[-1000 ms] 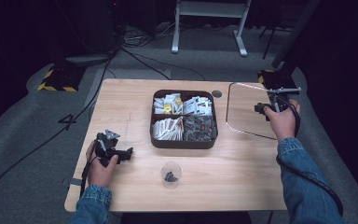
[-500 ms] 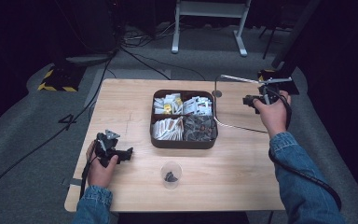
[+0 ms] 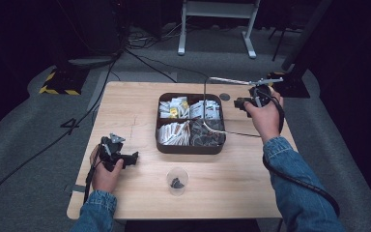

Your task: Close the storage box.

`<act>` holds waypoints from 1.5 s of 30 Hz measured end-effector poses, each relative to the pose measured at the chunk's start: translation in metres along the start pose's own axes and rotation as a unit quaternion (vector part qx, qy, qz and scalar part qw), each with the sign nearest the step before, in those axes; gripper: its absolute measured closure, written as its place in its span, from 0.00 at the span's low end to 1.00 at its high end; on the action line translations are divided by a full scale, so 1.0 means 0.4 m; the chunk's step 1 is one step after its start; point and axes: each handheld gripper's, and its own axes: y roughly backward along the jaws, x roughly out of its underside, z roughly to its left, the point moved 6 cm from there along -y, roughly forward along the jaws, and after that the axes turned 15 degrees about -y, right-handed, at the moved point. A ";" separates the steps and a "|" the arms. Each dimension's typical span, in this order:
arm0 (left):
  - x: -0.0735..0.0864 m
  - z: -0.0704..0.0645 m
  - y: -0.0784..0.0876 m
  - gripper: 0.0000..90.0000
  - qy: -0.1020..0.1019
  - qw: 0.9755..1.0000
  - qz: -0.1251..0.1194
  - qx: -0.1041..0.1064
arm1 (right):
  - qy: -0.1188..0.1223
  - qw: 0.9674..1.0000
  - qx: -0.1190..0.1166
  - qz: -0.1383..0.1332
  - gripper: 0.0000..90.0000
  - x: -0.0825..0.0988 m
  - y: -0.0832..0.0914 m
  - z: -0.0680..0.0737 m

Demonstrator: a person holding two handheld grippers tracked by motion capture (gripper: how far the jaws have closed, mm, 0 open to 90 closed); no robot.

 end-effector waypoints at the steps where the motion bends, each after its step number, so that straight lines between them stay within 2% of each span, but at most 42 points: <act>1: 0.000 0.000 0.000 0.01 0.000 1.000 0.000 0.000 | 0.000 1.000 0.000 0.000 0.66 0.000 0.000 0.000; 2: 0.000 0.000 0.000 0.01 0.000 1.000 0.000 0.000 | 0.004 1.000 0.001 0.001 0.66 -0.003 -0.001 0.021; 3: 0.000 0.000 0.000 0.01 0.000 1.000 0.000 0.000 | 0.004 1.000 0.001 0.001 0.66 -0.003 -0.001 0.021; 7: -0.001 0.000 -0.001 0.00 0.000 1.000 0.002 0.004 | 0.012 1.000 0.000 0.000 0.66 -0.010 -0.003 0.062; 8: -0.002 0.000 -0.002 0.00 0.001 1.000 0.002 0.003 | 0.013 1.000 -0.001 0.002 0.66 -0.011 -0.003 0.081; 9: -0.002 0.001 -0.002 0.00 0.000 1.000 0.001 0.002 | 0.013 1.000 -0.001 0.002 0.66 -0.011 -0.003 0.081; 14: -0.003 0.002 -0.003 0.00 -0.002 1.000 0.000 0.002 | 0.024 1.000 -0.004 0.004 0.66 -0.021 -0.010 0.134; 17: -0.004 0.002 -0.004 0.00 -0.001 1.000 0.000 0.002 | 0.027 1.000 -0.005 0.005 0.66 -0.024 -0.014 0.150; 19: -0.004 0.002 -0.004 0.00 -0.001 1.000 0.000 0.002 | 0.036 0.999 -0.009 0.007 0.66 -0.023 -0.027 0.174; 23: -0.004 0.002 -0.004 0.00 -0.001 1.000 0.000 0.002 | 0.038 0.999 -0.013 0.010 0.66 -0.020 -0.043 0.196; 32: -0.004 0.002 -0.004 0.00 0.000 1.000 -0.001 0.001 | 0.040 0.999 -0.029 0.015 0.66 -0.010 -0.094 0.271; 45: -0.004 0.002 -0.004 0.00 0.000 1.000 0.000 0.002 | 0.039 0.999 -0.026 0.020 0.65 0.009 -0.151 0.306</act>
